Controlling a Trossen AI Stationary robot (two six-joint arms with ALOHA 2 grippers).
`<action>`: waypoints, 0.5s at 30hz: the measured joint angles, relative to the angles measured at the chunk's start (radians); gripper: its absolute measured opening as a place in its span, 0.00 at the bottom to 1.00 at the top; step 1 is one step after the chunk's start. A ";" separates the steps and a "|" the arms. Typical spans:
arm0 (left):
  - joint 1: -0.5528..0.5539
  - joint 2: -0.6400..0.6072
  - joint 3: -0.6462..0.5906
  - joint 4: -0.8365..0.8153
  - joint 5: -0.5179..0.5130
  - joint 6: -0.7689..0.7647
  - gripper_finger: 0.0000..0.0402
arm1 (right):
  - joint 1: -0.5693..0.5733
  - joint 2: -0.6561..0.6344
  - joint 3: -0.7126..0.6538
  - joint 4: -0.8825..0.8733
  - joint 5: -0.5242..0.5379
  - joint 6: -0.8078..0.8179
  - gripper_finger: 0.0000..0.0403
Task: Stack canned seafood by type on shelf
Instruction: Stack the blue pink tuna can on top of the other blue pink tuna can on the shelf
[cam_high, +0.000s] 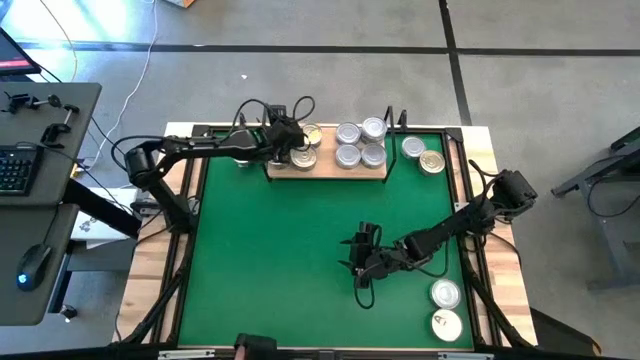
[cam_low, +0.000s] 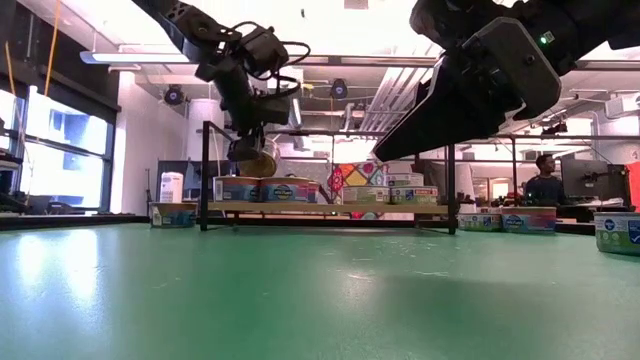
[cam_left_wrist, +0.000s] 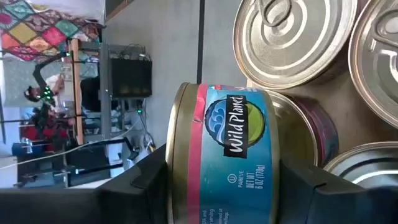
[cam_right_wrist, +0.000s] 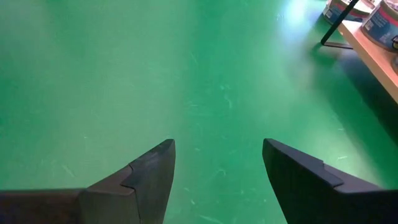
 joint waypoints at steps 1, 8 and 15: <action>0.003 0.000 0.000 0.000 0.001 -0.004 0.48 | 0.000 0.000 0.000 0.002 0.000 -0.005 0.59; 0.010 0.000 0.000 -0.003 0.043 0.000 0.49 | 0.000 0.000 0.000 0.005 0.000 -0.006 0.59; 0.010 0.001 0.001 -0.043 0.071 -0.008 0.49 | 0.000 0.000 0.000 0.006 0.000 -0.007 0.59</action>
